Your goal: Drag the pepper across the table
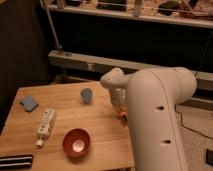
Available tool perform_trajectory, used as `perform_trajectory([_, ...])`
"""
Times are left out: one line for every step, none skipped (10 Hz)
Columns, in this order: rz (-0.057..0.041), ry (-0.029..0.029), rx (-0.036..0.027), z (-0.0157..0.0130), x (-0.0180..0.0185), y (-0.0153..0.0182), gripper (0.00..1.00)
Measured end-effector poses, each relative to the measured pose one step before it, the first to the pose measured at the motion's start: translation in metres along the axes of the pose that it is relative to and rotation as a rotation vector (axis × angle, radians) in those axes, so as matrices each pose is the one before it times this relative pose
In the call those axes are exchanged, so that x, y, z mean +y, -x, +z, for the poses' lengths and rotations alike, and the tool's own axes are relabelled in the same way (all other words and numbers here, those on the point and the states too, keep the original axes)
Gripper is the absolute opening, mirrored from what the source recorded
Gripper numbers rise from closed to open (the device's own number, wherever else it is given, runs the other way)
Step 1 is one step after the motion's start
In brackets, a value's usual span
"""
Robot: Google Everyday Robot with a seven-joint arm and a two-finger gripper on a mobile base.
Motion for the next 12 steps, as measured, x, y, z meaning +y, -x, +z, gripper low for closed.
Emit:
perform_trajectory([0.01003, 0.01029, -0.00357, 0.00272, -0.00606, -0.00329, 0.23])
perform_trajectory([0.00918, 0.00655, -0.0016, 0.00324, -0.00552, -0.00333, 0.23])
perform_trajectory([0.01069, 0.00623, 0.00028, 0.00406, -0.0064, -0.00423, 0.23])
perform_trajectory([0.01379, 0.00577, 0.00228, 0.00522, -0.00861, -0.00573, 0.23])
perform_trajectory([0.01685, 0.00607, 0.00341, 0.00581, -0.01006, -0.00634, 0.23])
perform_trajectory([0.01429, 0.00456, 0.0021, 0.00425, -0.00864, -0.00494, 0.23])
perform_trajectory([0.01658, 0.00675, 0.00075, 0.00317, -0.00893, -0.00456, 0.23])
perform_trajectory([0.01435, 0.0039, -0.00151, 0.00213, -0.00911, -0.00343, 0.23])
perform_trajectory([0.01502, 0.00151, 0.00021, 0.00239, -0.01049, -0.00407, 0.23])
perform_trajectory([0.01368, 0.00065, 0.00263, 0.00283, -0.00995, -0.00439, 0.23])
perform_trajectory([0.01694, -0.00009, 0.00372, 0.00321, -0.01239, -0.00563, 0.23])
perform_trajectory([0.0086, -0.00135, 0.00363, 0.0018, -0.0063, -0.00327, 0.23])
